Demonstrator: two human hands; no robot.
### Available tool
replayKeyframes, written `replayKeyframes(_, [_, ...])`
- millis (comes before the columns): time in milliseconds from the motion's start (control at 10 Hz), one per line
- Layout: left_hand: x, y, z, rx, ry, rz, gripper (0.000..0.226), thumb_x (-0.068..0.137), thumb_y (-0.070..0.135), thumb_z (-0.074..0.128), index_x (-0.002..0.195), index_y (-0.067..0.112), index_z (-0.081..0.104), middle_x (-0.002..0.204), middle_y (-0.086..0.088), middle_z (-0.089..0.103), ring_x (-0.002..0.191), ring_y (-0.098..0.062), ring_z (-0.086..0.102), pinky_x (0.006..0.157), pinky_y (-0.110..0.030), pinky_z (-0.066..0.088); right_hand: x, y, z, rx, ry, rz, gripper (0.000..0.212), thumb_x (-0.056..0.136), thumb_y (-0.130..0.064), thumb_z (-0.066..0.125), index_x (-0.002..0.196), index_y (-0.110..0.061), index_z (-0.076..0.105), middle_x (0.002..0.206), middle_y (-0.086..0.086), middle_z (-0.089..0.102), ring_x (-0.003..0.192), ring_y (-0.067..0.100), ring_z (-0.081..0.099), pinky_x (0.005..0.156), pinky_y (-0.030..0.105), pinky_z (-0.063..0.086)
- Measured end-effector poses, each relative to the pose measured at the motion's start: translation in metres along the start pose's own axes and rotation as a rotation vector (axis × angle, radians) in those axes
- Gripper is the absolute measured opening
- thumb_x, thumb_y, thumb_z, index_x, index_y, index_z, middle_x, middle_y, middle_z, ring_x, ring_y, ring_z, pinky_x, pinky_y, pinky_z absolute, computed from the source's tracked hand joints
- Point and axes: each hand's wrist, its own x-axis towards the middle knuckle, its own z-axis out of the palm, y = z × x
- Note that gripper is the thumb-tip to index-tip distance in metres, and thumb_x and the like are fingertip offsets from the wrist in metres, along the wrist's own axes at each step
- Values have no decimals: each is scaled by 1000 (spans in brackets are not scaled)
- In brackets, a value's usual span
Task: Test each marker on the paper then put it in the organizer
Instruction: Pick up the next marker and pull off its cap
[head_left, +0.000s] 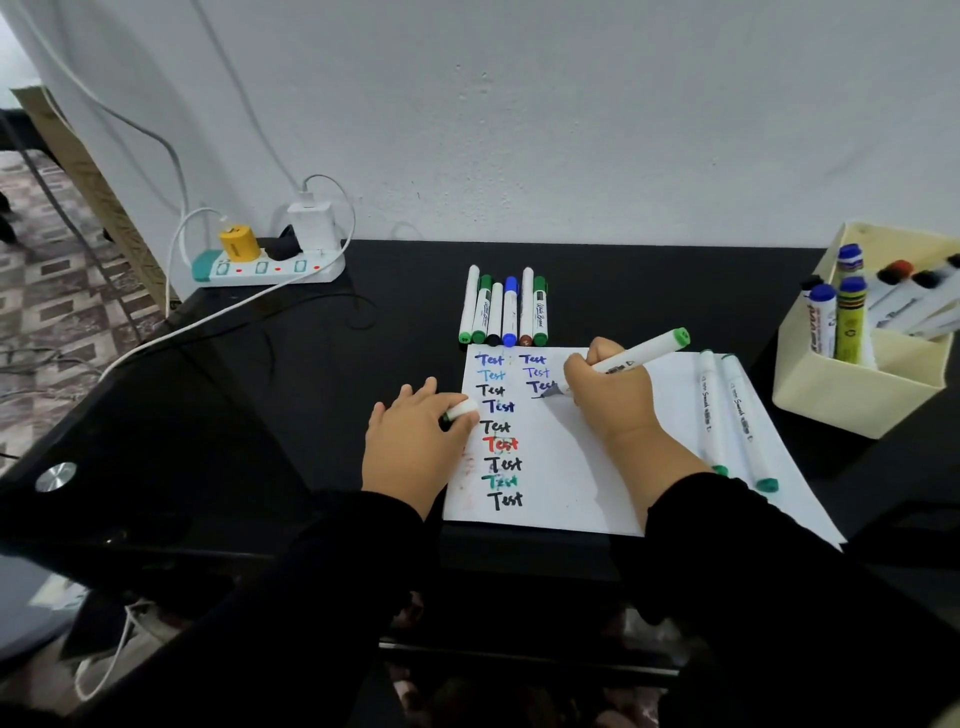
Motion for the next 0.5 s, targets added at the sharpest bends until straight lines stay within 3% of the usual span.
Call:
replayKeyframes(100, [0,0,0,-2,-7,-3,38,94,47,45,130,37,51,153,6,28,144,-16,16,116,-39,2,-2,0,1,-28,-25,-15,39,86,-7,52,58,-17,27,57,1,30,55,12,29,52,21,28])
replayKeyframes(300, [-1,1,0,-12,-3,0,36,94,46,45,128,37,53,153,5,29,144,-16,16,116,-39,1,-4,-1,-1,-1,-1,-18,39,86,-1,49,57,-16,27,55,1,27,51,10,26,39,8,25])
replayKeyframes(500, [-2,1,0,-15,-4,-2,36,94,46,45,129,37,52,153,5,29,144,-16,16,116,-38,1,-4,-2,-1,-25,27,-16,38,86,-2,48,59,-16,25,56,1,26,53,12,24,48,18,25])
